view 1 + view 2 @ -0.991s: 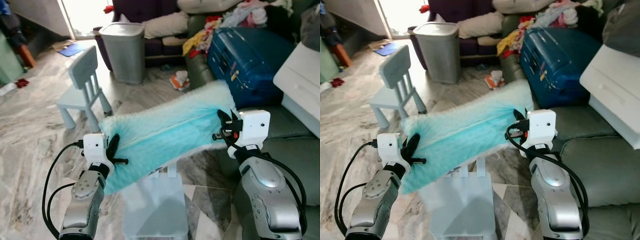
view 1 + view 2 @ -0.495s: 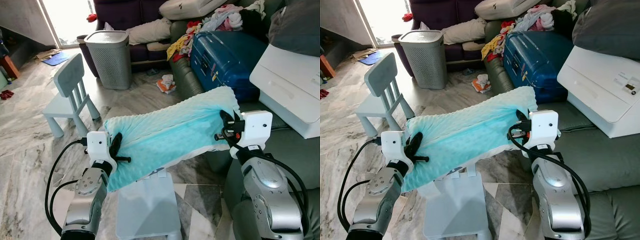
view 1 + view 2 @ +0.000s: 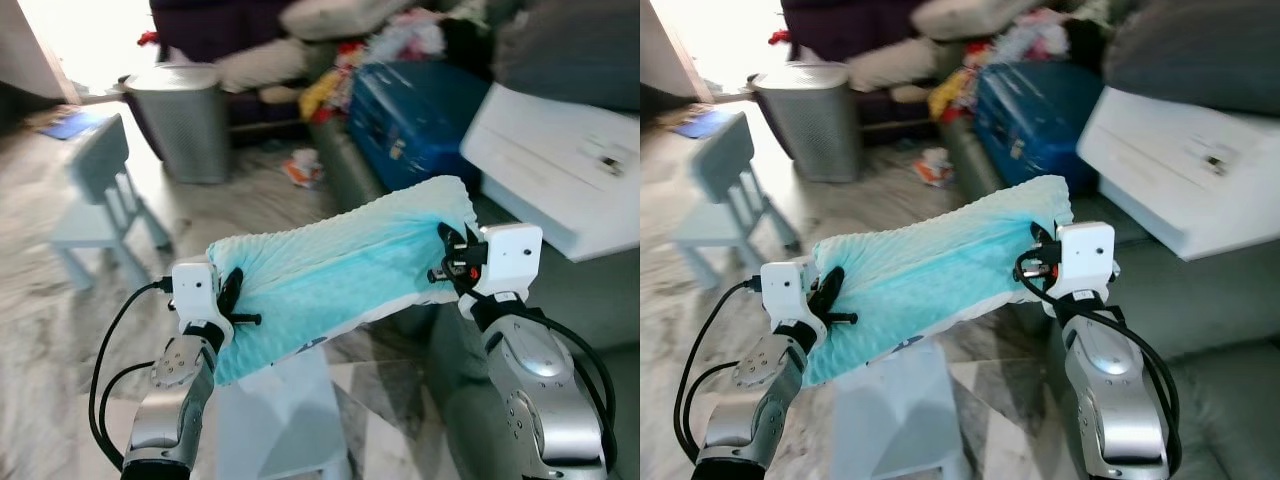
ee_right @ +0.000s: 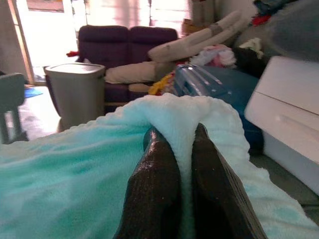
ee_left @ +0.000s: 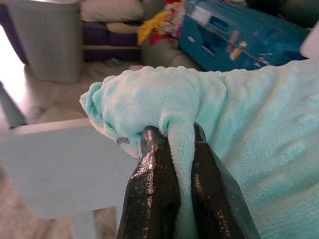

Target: Move the pillow to the sofa

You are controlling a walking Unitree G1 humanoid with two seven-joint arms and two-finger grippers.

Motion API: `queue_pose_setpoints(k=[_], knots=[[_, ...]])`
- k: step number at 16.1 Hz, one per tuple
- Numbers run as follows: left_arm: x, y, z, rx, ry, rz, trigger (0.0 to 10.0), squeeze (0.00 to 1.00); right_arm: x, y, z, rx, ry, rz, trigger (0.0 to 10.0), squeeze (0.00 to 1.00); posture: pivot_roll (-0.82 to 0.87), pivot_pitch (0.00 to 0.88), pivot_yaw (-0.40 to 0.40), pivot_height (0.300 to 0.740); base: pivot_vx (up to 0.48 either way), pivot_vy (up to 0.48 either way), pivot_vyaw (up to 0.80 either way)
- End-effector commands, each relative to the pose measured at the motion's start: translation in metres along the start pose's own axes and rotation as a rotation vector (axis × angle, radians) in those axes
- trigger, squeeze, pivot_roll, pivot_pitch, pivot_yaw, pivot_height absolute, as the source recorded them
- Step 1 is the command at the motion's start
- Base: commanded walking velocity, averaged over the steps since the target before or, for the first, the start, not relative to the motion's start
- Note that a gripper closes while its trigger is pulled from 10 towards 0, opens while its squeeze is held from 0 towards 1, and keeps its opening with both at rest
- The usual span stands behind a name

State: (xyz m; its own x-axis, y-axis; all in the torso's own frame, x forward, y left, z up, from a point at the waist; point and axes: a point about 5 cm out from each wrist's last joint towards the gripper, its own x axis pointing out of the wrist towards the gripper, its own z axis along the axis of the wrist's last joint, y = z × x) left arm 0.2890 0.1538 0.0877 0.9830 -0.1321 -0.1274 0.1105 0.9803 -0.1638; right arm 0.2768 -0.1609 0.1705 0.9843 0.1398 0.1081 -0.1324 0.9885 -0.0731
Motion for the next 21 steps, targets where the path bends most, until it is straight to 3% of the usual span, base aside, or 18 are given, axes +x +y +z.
queue_pose_setpoints(k=[1, 12, 21], knots=[[-0.001, 0.003, 0.005, 0.000, -0.010, 0.003, 10.0, 0.00, 0.001, -0.001, 0.004, 0.003, -0.014, -0.007, 10.0, 0.00, -0.16, 0.000, 0.041, 0.740, 0.000, 0.000, -0.80], [-0.010, -0.002, 0.001, -0.032, 0.017, -0.020, 10.0, 0.00, -0.004, -0.001, 0.005, 0.002, 0.003, 0.009, 10.0, 0.00, -0.17, 0.000, 0.025, 0.740, 0.000, 0.000, -0.80], [-0.011, -0.009, -0.001, -0.042, 0.037, -0.058, 10.0, 0.00, -0.006, -0.003, 0.004, 0.004, 0.028, 0.000, 10.0, 0.00, -0.18, 0.008, 0.031, 0.740, 0.000, 0.000, -0.09]])
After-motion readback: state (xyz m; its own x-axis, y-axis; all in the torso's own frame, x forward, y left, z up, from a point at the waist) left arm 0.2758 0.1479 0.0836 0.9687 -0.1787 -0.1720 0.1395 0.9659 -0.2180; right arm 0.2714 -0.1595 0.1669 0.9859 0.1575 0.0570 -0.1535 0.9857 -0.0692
